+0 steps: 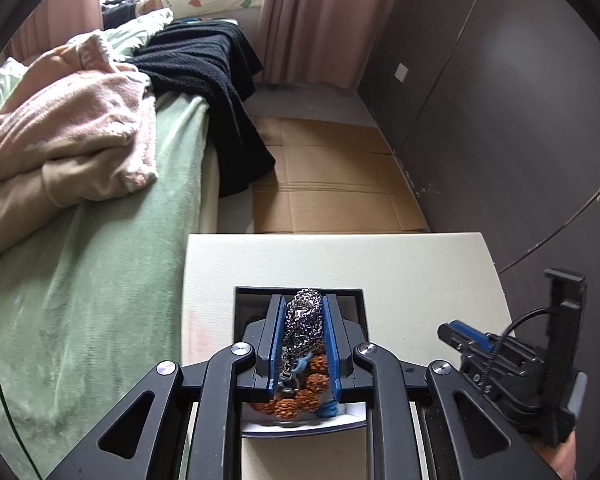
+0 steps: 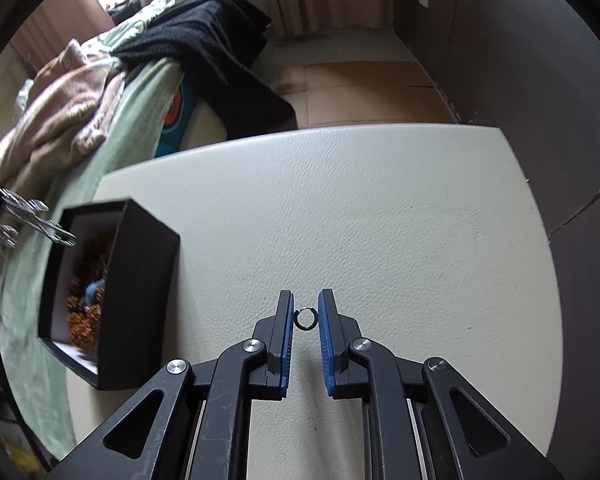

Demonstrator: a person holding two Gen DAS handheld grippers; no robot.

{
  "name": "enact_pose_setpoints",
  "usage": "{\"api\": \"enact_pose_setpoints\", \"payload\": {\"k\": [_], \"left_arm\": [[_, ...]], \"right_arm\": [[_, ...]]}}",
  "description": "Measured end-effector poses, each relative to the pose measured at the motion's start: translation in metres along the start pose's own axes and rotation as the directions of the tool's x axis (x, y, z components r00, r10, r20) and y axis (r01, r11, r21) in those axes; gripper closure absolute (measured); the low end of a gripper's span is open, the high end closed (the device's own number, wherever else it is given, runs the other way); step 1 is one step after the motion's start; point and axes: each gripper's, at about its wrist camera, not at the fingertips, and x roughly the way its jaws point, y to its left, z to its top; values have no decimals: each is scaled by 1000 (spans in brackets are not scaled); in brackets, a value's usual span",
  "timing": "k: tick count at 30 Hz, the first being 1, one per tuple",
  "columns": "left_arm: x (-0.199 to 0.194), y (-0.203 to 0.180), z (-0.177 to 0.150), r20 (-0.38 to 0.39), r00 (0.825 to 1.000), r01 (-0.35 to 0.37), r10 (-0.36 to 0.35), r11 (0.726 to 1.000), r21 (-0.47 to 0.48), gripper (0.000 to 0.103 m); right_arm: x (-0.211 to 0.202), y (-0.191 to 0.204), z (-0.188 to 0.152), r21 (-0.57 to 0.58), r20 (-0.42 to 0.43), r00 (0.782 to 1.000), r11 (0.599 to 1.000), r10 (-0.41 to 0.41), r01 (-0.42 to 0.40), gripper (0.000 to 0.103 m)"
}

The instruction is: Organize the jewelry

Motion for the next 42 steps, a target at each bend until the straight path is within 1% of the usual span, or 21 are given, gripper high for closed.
{"api": "enact_pose_setpoints", "payload": {"k": [5, 9, 13, 15, 16, 18, 21, 24, 27, 32, 33, 34, 35, 36, 37, 40, 42], "left_arm": [[10, -13, 0, -13, 999, 36, -36, 999, 4, 84], [18, -20, 1, -18, 1000, 23, -23, 1000, 7, 83], [32, -17, -2, -50, 999, 19, -20, 999, -35, 83], [40, -15, -3, -84, 996, 16, -20, 999, -52, 82], [46, -13, -4, -112, 993, 23, -30, 998, -66, 82], [50, -9, -6, -128, 990, 51, -64, 993, -103, 82], [43, -5, -9, -103, 992, 64, -76, 992, -108, 82], [28, 3, -16, -68, 997, 40, -48, 993, -111, 82], [16, 17, -29, -46, 998, 30, -38, 988, -151, 81], [-10, 36, -60, 53, 998, 41, -31, 978, -204, 80], [-12, 38, -61, 64, 997, 47, -34, 977, -206, 76], [-16, 41, -65, 88, 995, 58, -41, 977, -207, 64], [-19, 42, -66, 106, 993, 66, -44, 976, -206, 56], [-22, 43, -66, 126, 991, 76, -51, 976, -203, 41], [-24, 45, -66, 141, 988, 84, -57, 977, -197, 32], [-29, 54, -63, 185, 981, 99, -63, 976, -192, 27], [-28, 63, -62, 191, 979, 109, -68, 971, -214, 27]], "right_arm": [[-21, -12, 3, 35, 49, 999, 999, 19, -21, 89], [-27, -11, 3, 42, 62, 998, 999, 29, -32, 89], [-31, -8, 1, 35, 73, 997, 999, 38, -40, 89], [-35, -10, 1, 37, 79, 996, 998, 45, -48, 89], [-36, -10, 1, 39, 82, 995, 998, 48, -51, 89], [-40, -12, 1, 45, 91, 994, 997, 55, -59, 89], [-45, -13, 1, 51, 104, 992, 996, 69, -75, 89], [-50, -11, 0, 49, 118, 988, 993, 99, -105, 89], [-53, -4, 0, 42, 132, 982, 989, 136, -142, 89], [-58, 15, 0, 18, 158, 963, 974, 220, -226, 89], [-58, 19, 0, 15, 161, 958, 970, 236, -241, 89], [-58, 24, 0, 12, 163, 953, 966, 254, -259, 89], [-57, 27, 0, 11, 165, 949, 962, 268, -274, 89], [-57, 32, -1, 7, 167, 945, 958, 282, -287, 89], [-56, 37, -1, 1, 169, 940, 954, 296, -300, 89], [-53, 54, -6, -27, 162, 929, 943, 332, -332, 89], [-52, 62, -8, -35, 163, 923, 937, 349, -348, 89]]}}
